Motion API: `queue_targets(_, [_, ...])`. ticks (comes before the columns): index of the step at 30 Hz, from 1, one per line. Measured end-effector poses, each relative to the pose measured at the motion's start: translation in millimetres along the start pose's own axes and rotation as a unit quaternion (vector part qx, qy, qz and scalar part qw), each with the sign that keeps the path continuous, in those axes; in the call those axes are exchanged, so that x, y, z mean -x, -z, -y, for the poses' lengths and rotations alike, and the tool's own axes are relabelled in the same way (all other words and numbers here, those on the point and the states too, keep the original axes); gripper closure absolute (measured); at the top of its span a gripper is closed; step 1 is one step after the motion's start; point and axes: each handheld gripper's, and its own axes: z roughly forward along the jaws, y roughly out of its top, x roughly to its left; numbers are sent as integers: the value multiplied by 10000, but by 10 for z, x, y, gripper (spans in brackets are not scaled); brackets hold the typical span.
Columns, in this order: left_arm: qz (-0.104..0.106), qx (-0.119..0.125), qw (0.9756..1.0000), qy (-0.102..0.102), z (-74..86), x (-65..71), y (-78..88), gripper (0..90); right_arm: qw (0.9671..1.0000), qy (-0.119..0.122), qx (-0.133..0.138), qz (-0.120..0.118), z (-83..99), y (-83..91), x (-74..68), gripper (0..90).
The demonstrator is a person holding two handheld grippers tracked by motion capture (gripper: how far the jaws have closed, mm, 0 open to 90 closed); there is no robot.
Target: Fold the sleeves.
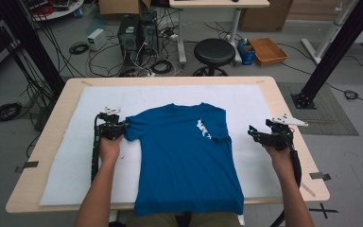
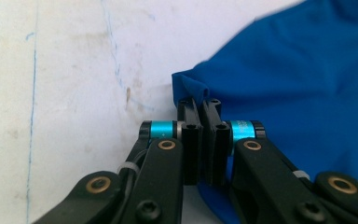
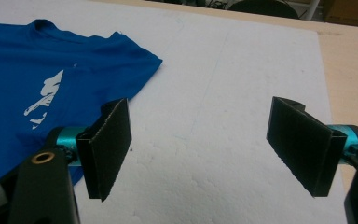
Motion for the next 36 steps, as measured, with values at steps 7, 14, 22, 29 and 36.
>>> queue_targets(7, [905,427,9948,-181,-258,317,57,869,10000,19,-9,-19,4,-21,0,225])
queue_targets(14, [1952,1025,9754,-73,-570,788,111,645,9999,95,-36,-74,5,-30,-38,225])
queue_targets(22, [1204,1031,9874,1,-553,595,200,401,10000,46,-39,-79,20,-12,-23,225])
queue_targets(29, [1175,1036,9877,-15,-357,308,224,258,9999,54,-37,-89,14,-27,-37,217])
queue_targets(36, [1495,997,9834,-256,-204,159,255,257,9999,-3,-84,-126,4,-52,-25,211])
